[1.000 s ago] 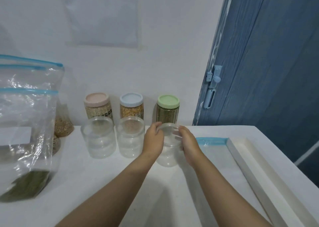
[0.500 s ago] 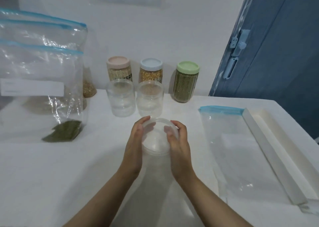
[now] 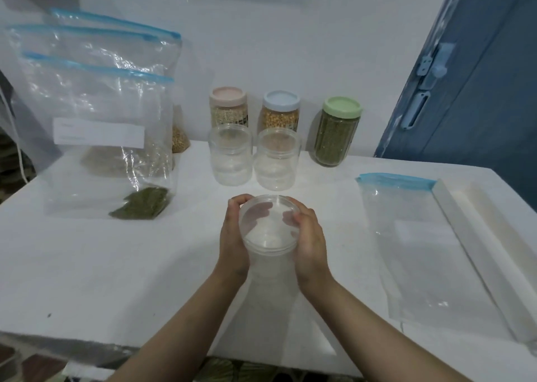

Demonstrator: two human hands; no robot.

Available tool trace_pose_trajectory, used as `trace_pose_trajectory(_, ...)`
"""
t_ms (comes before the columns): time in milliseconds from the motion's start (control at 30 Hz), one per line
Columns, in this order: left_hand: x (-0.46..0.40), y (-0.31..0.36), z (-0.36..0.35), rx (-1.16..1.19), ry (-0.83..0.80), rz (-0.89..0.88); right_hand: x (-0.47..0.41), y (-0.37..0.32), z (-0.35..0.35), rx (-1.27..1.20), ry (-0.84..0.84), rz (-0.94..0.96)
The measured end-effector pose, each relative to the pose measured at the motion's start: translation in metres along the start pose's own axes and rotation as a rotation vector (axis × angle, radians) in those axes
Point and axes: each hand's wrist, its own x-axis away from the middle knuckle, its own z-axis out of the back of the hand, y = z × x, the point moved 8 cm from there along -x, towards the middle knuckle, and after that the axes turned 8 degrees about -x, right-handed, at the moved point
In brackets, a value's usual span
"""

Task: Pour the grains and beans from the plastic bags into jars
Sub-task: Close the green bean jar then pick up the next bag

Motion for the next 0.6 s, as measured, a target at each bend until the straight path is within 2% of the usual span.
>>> trace_pose_trajectory(100, -0.002, 0.002, -0.001, 0.01, -0.02, 0.016, -0.002, 0.006, 0.004, 0.037, -0.07, -0.03)
trace_pose_trajectory(167, -0.003, 0.001, -0.003, -0.02, -0.03, 0.015, 0.004, 0.008, 0.008, 0.111, -0.129, 0.032)
trace_pose_trajectory(333, -0.004, 0.001, -0.005, -0.167, -0.061, -0.077, 0.008, 0.002, 0.015, 0.097, -0.1, 0.145)
trace_pose_trajectory(400, -0.003, 0.002, -0.003, -0.225, -0.063, -0.153, 0.005, 0.004, 0.017, 0.076, -0.057, 0.126)
trace_pose_trajectory(467, -0.001, 0.002, -0.004, -0.278, -0.115, -0.208, 0.004, 0.009, 0.015, 0.067, -0.102, 0.072)
trace_pose_trajectory(533, -0.002, 0.001, -0.004, -0.289, -0.171, -0.203, 0.005, 0.011, 0.009, 0.087, -0.173, 0.034)
trace_pose_trajectory(600, -0.004, -0.001, -0.004, -0.274, -0.198, -0.168, 0.005, 0.012, 0.01, 0.081, -0.174, 0.032)
